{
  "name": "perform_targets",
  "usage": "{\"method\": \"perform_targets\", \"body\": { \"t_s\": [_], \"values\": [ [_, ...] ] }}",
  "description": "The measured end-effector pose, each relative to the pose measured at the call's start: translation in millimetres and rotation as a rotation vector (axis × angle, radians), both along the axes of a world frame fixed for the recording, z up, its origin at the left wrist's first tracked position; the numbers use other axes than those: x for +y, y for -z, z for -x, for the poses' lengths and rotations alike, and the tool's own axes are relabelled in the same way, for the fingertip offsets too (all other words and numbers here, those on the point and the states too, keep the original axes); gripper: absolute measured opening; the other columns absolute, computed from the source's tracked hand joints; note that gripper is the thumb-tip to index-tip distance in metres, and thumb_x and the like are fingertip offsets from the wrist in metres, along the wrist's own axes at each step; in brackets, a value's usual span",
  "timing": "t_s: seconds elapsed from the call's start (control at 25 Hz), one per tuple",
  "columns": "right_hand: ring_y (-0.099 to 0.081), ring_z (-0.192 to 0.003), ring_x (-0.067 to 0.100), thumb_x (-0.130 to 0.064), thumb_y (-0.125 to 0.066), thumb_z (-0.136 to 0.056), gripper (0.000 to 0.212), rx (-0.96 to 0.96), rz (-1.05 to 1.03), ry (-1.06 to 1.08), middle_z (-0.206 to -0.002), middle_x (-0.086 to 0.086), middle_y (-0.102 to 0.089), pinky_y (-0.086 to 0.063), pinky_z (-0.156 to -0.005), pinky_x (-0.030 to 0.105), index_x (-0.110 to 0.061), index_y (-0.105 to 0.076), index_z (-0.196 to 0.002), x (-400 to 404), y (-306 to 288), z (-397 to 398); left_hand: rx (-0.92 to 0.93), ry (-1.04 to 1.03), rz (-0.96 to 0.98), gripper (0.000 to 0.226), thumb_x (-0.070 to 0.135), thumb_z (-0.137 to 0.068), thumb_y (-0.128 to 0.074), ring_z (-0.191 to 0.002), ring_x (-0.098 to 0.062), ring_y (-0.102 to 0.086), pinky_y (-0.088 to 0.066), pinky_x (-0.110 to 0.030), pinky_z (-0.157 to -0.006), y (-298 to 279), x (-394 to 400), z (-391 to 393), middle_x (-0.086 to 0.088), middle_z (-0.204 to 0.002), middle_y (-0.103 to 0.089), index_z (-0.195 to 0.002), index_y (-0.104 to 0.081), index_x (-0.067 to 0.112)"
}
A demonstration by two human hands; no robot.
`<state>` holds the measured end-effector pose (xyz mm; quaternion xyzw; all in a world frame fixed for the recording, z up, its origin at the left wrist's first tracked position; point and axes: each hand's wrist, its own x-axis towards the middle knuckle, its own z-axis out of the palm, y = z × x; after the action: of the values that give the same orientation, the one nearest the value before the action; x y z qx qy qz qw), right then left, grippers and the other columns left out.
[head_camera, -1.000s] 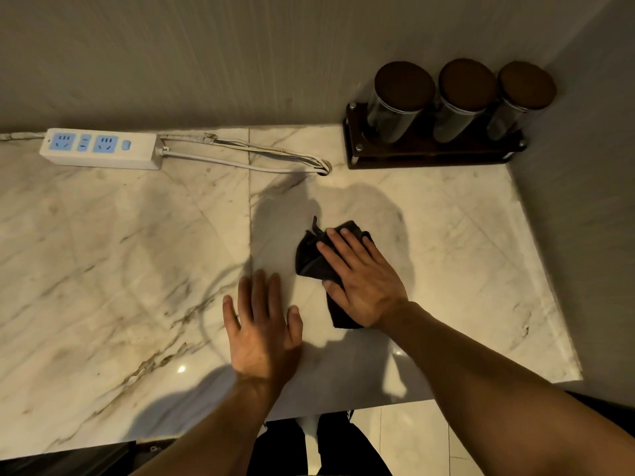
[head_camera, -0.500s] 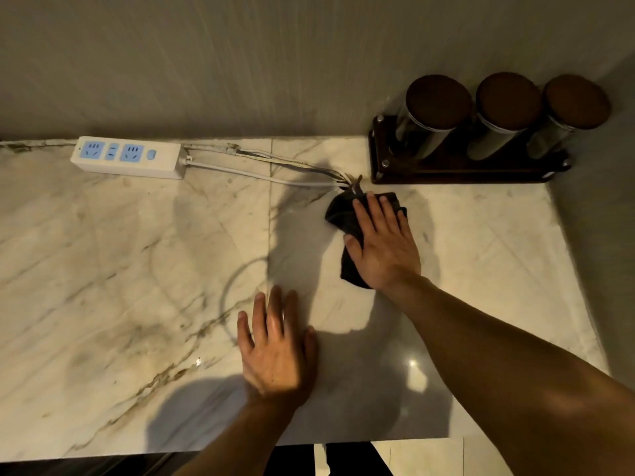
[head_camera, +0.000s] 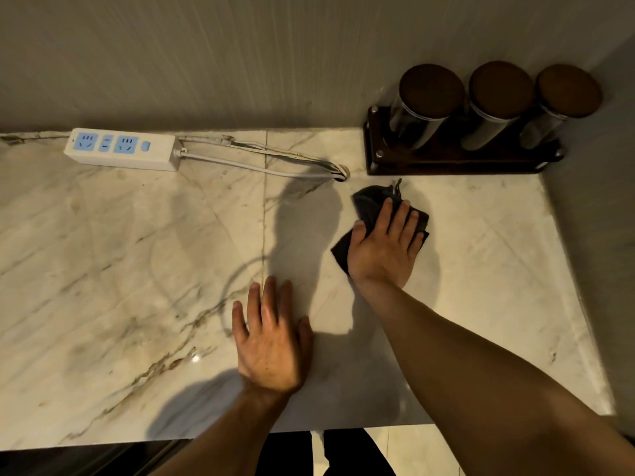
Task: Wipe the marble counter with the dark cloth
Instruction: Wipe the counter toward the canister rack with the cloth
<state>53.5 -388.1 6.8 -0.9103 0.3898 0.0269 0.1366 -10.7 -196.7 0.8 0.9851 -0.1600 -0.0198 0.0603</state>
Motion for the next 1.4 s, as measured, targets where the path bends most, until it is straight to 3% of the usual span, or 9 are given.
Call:
{"method": "perform_targets", "body": {
  "t_s": [0.36, 0.84, 1.04, 1.2, 1.4],
  "values": [
    [0.007, -0.147, 0.026, -0.047, -0.020, -0.098, 0.065, 0.023, -0.020, 0.127, -0.161, 0.010, 0.003, 0.005, -0.118, 0.046, -0.016, 0.000, -0.152, 21.2, -5.7, 42.5, -0.014, 0.005, 0.102, 0.059, 0.038, -0.088, -0.042, -0.137, -0.038, -0.029, -0.019, -0.059, -0.112, -2.9, 1.1, 2.4, -0.020, -0.145, -0.044, -0.137, -0.047, 0.006],
    [0.008, -0.147, 0.025, -0.046, -0.021, -0.098, 0.064, 0.012, -0.031, 0.221, -0.161, 0.010, 0.003, 0.006, -0.118, 0.045, -0.017, 0.000, -0.152, 52.7, -2.6, 98.1, 0.034, 0.011, 0.028, 0.060, 0.041, -0.092, -0.037, -0.139, -0.037, -0.026, -0.018, -0.059, -0.112, -2.4, 1.1, 4.0, -0.017, -0.150, -0.037, -0.143, -0.036, 0.009],
    [0.006, -0.147, 0.025, -0.046, -0.019, -0.098, 0.064, -0.021, -0.028, 0.220, -0.161, 0.009, 0.000, 0.007, -0.117, 0.044, -0.017, -0.002, -0.152, 64.8, -3.4, 126.8, 0.067, 0.018, 0.062, 0.061, 0.042, -0.094, -0.032, -0.143, -0.035, -0.015, -0.008, -0.056, -0.116, 0.0, 1.9, 5.0, -0.015, -0.154, -0.027, -0.147, -0.028, 0.012],
    [0.007, -0.147, 0.024, -0.046, -0.017, -0.097, 0.063, -0.029, -0.033, 0.207, -0.161, 0.008, 0.001, 0.008, -0.117, 0.043, -0.018, -0.001, -0.152, 71.8, -0.3, 146.6, 0.056, 0.014, 0.100, 0.062, 0.043, -0.092, -0.030, -0.143, -0.035, -0.017, -0.006, -0.056, -0.116, 0.4, 2.1, 4.9, -0.016, -0.153, -0.030, -0.145, -0.032, 0.010],
    [-0.004, -0.147, 0.026, -0.044, -0.020, -0.093, 0.066, -0.066, 0.012, 0.106, -0.160, 0.010, -0.011, 0.002, -0.117, 0.044, -0.016, -0.014, -0.152, 74.0, 1.4, 168.5, 0.073, 0.046, 0.157, 0.059, 0.039, -0.092, -0.035, -0.142, -0.040, -0.018, -0.009, -0.059, -0.115, -5.5, 4.4, 2.8, -0.020, -0.151, -0.031, -0.142, -0.035, 0.009]
  ]
}}
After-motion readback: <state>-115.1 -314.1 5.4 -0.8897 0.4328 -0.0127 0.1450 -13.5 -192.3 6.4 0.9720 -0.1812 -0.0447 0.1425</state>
